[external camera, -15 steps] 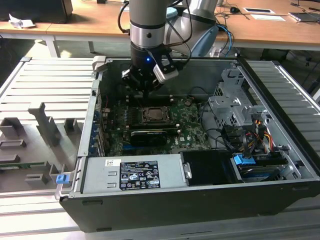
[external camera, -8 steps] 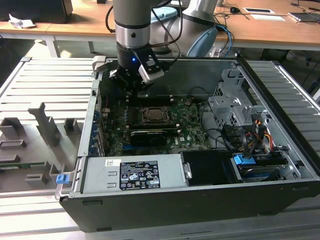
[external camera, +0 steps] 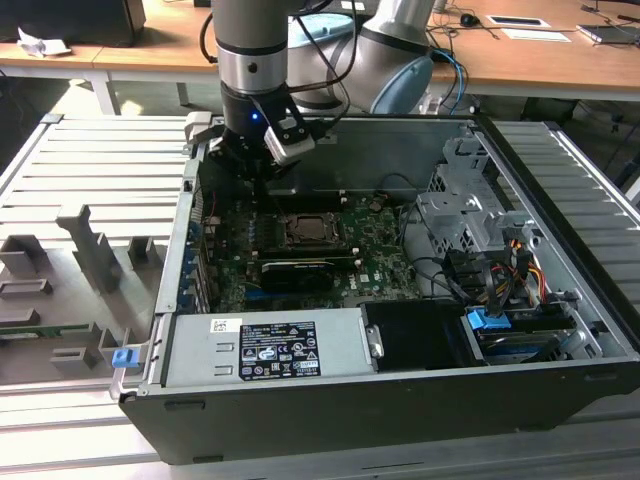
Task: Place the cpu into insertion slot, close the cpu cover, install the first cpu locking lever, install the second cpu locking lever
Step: 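Install the first cpu locking lever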
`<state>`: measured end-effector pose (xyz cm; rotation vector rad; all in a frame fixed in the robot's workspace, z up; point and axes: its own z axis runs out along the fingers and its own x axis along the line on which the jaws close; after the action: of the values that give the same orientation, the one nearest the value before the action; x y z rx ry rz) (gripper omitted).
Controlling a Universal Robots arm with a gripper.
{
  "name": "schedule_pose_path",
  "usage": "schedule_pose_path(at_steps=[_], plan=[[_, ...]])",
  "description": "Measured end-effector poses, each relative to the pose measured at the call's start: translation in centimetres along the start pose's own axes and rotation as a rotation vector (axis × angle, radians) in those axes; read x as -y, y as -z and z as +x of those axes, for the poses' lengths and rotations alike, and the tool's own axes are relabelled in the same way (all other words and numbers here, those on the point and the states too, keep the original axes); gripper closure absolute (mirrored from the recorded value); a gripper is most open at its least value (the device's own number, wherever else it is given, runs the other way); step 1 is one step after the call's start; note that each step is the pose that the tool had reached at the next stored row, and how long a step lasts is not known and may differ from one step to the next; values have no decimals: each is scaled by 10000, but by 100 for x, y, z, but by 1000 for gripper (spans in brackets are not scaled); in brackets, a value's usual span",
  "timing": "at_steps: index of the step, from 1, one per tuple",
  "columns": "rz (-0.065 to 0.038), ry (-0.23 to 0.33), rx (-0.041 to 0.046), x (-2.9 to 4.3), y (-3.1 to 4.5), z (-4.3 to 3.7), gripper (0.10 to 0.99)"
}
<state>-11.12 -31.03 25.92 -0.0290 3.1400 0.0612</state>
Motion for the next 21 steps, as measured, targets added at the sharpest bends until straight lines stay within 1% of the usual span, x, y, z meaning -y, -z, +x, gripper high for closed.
schedule_pose_path(at_steps=[5, 9, 13, 17, 19, 20, 21], plan=[[0, 0, 0, -71, -7, 10, 980], [0, -1, 0, -143, -21, 10, 980], [0, -1, -1, -174, -25, 4, 980], [0, -1, 0, -181, -31, -93, 980], [2, -3, -1, -181, -41, -189, 980], [2, -1, -1, -180, -46, -221, 980], [2, 0, -1, -180, -54, -277, 980]])
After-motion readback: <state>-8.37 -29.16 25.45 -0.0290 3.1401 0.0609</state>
